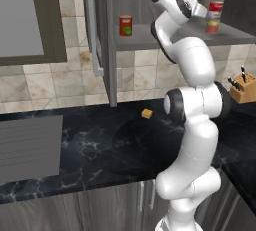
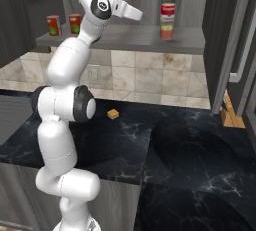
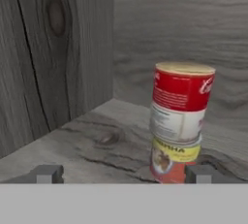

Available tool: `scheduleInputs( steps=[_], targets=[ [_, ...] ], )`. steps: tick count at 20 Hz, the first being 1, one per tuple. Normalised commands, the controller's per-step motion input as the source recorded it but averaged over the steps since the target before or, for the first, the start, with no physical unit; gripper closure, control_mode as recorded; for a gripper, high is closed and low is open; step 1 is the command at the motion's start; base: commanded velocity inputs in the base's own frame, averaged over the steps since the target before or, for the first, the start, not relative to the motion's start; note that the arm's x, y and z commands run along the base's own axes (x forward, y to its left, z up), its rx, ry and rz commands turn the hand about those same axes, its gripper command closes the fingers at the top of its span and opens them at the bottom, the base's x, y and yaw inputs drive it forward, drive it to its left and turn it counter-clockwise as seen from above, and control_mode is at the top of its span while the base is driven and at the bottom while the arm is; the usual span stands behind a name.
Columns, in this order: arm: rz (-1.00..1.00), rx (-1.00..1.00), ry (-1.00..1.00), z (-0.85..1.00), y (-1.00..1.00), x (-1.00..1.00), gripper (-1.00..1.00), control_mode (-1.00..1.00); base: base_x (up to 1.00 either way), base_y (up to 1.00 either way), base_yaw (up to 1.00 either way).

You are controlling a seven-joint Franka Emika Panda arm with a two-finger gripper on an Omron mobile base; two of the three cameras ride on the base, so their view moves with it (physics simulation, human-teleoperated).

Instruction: Stack two cans on top of the other two cans in the cabinet.

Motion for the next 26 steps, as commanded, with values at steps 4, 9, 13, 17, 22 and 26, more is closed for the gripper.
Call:
scheduleInputs(
  steps=[4,9,13,17,22,26],
  targets=[
    [0.60,0.05,0.15,0.00,0.47,0.00,-1.00,-1.00,0.00,0.00,0.00],
    [0.75,0.08,0.12,-0.04,0.40,-0.04,-1.00,-1.00,0.00,0.00,0.00],
    [0.70,0.11,0.09,-0.08,0.39,0.00,-1.00,-1.00,0.00,0.00,0.00],
    [0.49,0.16,0.07,-0.11,0.39,0.00,-1.00,-1.00,0.00,0.00,0.00],
    [0.34,0.16,0.04,0.00,0.46,0.01,-1.00,-1.00,0.00,0.00,0.00],
    [0.20,0.02,0.09,0.13,0.51,0.00,-1.00,-1.00,0.00,0.00,0.00]
  ],
)
